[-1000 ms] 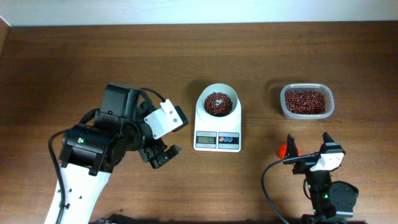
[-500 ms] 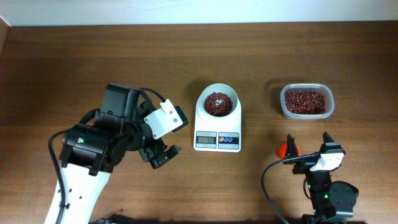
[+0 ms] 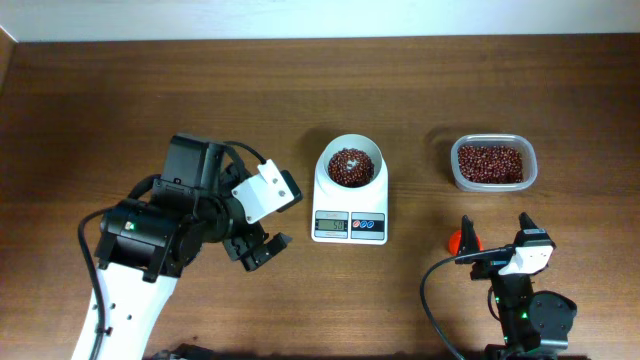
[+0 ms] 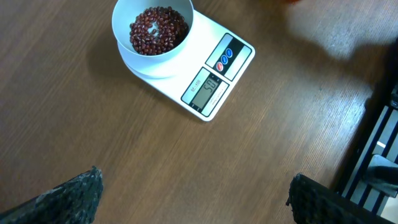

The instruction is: Scoop and weigh 50g on scale

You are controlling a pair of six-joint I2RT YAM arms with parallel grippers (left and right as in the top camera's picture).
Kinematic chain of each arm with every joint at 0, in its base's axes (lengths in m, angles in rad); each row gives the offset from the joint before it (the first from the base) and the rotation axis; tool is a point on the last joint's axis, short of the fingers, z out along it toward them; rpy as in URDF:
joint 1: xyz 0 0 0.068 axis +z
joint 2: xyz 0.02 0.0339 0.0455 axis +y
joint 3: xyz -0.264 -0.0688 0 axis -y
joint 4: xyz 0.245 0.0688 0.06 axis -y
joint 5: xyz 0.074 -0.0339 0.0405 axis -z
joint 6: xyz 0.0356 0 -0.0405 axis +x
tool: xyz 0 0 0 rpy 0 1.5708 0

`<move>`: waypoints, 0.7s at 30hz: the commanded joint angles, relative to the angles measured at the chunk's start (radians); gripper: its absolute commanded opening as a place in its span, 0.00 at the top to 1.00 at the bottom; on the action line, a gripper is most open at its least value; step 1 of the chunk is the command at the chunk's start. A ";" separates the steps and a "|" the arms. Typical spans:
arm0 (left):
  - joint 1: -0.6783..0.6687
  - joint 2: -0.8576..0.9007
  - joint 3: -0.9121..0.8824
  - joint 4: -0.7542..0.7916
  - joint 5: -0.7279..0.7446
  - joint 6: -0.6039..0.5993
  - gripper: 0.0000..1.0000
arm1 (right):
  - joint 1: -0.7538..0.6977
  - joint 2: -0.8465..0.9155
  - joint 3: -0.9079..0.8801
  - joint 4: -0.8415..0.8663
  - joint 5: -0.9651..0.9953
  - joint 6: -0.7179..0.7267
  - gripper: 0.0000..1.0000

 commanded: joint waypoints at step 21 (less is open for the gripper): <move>0.176 -0.660 0.014 -0.005 0.001 -0.005 0.01 | 0.008 -0.011 -0.010 0.000 0.009 0.005 0.01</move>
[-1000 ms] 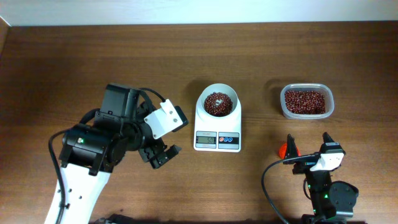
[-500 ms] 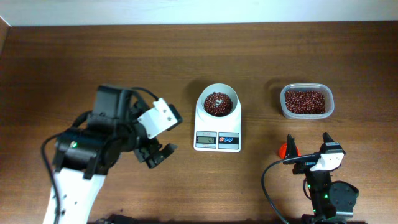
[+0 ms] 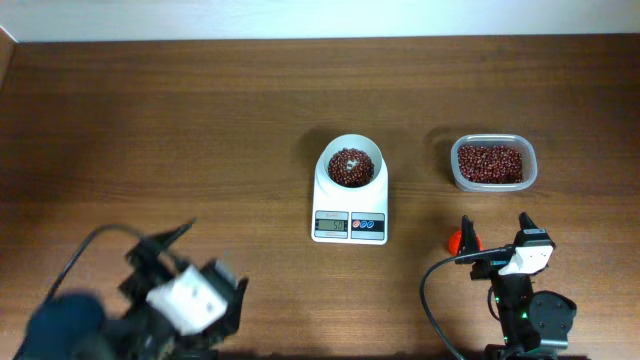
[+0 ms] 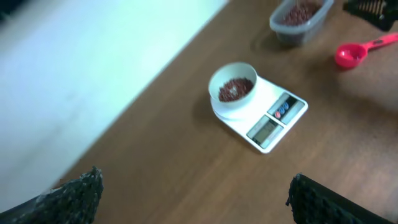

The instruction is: Scoop and weigh 50g on scale

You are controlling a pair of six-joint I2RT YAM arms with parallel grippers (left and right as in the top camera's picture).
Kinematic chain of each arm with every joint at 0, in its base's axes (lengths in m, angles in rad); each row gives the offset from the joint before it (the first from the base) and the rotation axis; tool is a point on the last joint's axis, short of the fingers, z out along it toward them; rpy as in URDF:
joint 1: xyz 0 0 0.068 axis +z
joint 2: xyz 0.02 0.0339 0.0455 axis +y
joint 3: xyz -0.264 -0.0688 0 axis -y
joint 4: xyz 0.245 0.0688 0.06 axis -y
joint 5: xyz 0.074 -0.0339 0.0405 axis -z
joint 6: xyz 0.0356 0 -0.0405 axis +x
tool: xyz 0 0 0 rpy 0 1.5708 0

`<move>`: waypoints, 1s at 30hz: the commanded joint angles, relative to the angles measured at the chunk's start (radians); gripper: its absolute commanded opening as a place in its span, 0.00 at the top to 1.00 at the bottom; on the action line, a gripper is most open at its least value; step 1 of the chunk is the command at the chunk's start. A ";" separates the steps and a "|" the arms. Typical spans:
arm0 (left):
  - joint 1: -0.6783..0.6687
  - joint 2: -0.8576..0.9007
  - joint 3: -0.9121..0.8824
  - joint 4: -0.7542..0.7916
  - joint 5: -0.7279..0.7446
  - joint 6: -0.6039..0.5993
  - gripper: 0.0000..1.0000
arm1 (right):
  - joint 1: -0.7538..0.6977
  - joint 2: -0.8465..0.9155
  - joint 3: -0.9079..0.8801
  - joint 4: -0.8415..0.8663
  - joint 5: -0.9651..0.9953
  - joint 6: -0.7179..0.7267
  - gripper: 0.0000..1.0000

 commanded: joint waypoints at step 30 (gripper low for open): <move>0.063 -0.437 0.010 -0.479 0.003 0.014 0.01 | 0.008 -0.011 -0.010 0.000 0.009 0.005 0.01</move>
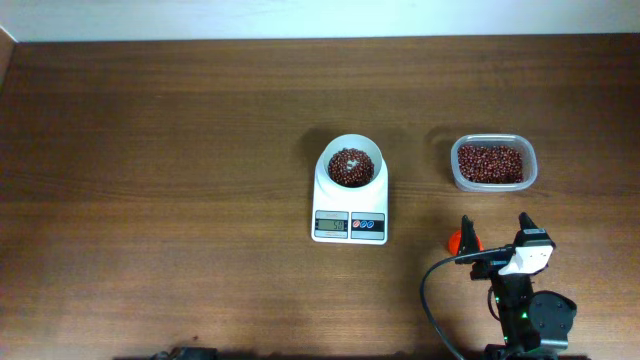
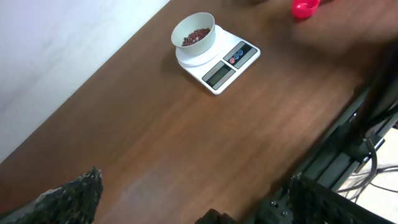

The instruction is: Scoop and weigh 50g on scale

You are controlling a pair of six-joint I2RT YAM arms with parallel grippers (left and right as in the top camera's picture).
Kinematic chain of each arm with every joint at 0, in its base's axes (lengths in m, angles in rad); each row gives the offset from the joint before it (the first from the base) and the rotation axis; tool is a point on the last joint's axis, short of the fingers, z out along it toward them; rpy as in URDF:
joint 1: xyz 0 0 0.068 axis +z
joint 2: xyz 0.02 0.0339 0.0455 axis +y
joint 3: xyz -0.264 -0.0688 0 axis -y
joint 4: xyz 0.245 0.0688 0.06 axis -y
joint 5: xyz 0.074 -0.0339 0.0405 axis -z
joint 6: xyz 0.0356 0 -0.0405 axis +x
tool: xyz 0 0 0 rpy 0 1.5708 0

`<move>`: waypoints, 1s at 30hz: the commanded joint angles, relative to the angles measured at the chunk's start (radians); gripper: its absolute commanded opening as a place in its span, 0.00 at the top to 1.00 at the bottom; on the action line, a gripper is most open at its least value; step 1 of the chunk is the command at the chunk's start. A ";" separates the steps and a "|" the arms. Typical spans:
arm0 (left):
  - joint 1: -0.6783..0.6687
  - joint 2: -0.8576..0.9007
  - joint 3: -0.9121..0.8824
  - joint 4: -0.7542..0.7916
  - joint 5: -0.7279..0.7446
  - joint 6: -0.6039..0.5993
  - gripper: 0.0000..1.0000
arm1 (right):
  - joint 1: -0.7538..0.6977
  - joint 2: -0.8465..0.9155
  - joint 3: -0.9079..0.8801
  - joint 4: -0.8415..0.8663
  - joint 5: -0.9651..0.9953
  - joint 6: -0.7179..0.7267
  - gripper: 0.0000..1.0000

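The white scale [image 1: 349, 205] stands mid-table with a white bowl [image 1: 351, 166] of red beans on it; its display is too small to read. The left wrist view takes in the scale [image 2: 219, 60] and bowl [image 2: 194, 34] from far off. My left gripper [image 2: 194, 175] is open and empty, high over the table's front edge and out of the overhead view. My right gripper [image 1: 495, 230] stands open at the front right. The red scoop [image 1: 454, 241] lies on the table beside its left finger, and the red scoop [image 2: 305, 7] shows again at the top edge of the left wrist view.
A clear plastic tub [image 1: 492, 163] of red beans sits at the back right, right of the scale. A black frame and cables [image 2: 348, 162] lie below the table's front edge. The right arm's base [image 1: 530, 315] stands at the front right.
My left arm has left the overhead view; it was a blur at the table's front left corner. Its camera now sees the scale from farther off, with the table's edge below.
My left arm first hung over the table just left of the scale, gripper open and empty. Then it was back at the front left corner, and now it is off the table in the overhead view. The right gripper, scoop, bowl and tub have stayed put.
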 commanded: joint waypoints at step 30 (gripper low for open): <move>0.005 -0.177 0.007 -0.004 0.003 0.013 0.01 | 0.008 -0.011 -0.010 0.000 0.009 0.005 0.01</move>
